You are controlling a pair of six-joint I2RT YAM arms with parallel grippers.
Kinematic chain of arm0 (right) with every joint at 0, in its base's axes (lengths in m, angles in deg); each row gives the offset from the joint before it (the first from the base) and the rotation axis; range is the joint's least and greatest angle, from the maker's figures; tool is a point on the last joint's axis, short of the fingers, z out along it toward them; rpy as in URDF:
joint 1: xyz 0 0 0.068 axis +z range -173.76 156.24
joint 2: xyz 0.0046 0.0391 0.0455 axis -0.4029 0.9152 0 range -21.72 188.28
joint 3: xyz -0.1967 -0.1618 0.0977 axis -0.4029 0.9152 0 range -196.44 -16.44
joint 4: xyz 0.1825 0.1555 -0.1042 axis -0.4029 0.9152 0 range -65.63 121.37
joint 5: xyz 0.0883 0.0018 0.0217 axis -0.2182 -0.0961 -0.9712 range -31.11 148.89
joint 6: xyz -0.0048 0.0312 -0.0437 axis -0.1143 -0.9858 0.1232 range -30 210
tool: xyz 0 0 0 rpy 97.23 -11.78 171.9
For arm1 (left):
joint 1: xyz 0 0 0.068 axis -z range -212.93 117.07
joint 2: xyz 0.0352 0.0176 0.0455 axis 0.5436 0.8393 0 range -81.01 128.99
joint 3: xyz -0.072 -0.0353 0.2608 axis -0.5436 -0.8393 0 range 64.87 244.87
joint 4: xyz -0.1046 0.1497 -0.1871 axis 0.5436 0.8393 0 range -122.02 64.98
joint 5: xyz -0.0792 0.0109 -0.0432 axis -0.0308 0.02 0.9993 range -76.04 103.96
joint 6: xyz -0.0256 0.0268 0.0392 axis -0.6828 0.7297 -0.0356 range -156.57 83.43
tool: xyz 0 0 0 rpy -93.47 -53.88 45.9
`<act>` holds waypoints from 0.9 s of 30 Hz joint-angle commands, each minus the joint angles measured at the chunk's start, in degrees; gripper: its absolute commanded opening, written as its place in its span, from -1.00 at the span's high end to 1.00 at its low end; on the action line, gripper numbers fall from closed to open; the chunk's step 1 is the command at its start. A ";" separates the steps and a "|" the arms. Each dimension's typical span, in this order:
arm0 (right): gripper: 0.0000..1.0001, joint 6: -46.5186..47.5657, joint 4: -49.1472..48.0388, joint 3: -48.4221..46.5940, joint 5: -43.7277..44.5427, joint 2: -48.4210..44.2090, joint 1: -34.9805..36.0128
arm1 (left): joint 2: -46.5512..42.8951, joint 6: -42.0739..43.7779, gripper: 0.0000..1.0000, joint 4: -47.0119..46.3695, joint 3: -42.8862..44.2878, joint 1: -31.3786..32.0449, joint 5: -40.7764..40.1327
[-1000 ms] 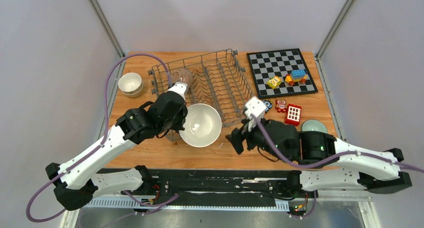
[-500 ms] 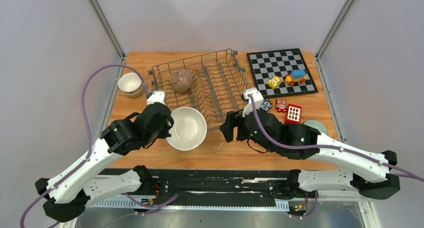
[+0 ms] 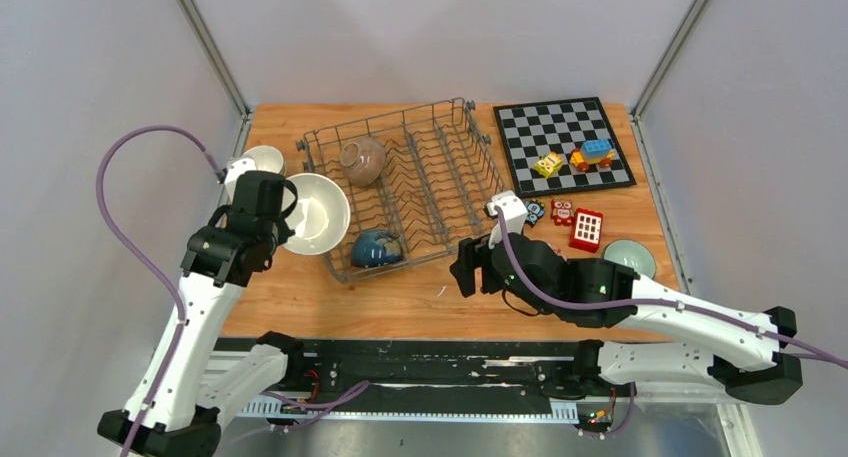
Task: Unload the bowls from the dish rack
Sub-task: Place the bowl at the center of the board.
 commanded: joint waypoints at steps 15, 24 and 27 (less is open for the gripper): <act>-0.55 2.87 -2.85 11.78 -1.68 -6.97 -0.56 | -6.97 -21.98 1.00 -18.53 -13.91 -24.89 3.29; -0.55 0.81 -5.19 16.91 -1.27 -12.73 -0.51 | -7.66 -33.58 1.00 -22.41 -20.82 -28.72 -2.02; -0.55 0.61 -5.29 17.93 -0.93 -14.18 -0.54 | -6.94 -37.79 1.00 -26.50 -26.04 -31.70 2.62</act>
